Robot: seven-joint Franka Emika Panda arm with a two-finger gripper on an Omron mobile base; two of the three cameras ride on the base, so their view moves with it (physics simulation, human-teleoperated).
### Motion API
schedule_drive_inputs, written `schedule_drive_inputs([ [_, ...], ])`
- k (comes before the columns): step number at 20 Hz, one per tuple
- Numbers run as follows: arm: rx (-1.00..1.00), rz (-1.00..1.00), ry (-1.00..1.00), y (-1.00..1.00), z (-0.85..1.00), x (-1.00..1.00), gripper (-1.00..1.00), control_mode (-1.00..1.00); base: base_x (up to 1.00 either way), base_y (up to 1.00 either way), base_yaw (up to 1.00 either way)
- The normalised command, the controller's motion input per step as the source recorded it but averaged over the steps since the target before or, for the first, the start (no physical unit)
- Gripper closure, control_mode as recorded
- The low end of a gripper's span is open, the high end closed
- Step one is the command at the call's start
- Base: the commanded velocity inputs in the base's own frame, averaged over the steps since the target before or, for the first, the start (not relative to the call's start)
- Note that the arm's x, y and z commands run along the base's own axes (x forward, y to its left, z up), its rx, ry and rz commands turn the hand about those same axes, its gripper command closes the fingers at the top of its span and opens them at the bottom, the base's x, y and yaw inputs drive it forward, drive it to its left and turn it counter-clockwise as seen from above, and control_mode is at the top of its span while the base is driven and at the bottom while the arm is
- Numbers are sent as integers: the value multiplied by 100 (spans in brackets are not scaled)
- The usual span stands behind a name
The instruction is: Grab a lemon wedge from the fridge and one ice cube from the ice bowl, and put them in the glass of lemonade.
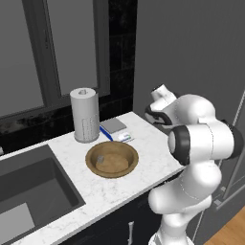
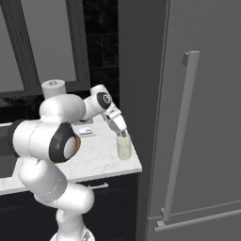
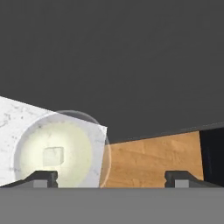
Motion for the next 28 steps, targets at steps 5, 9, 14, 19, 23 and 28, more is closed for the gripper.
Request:
schedule_drive_inputs([
  [5,0,0,0,0,37,-34,-100,-100,0,0,0],
  [9,0,0,0,0,46,-37,-100,-100,0,0,0],
  [14,-2,0,3,11,22,-52,-100,-100,0,0,0],
  [19,-5,0,1,48,4,-76,-100,-100,0,0,0],
  [23,-4,0,-2,61,12,-73,-100,-100,0,0,0],
  [28,5,10,-27,55,4,-67,-100,-100,0,0,0],
])
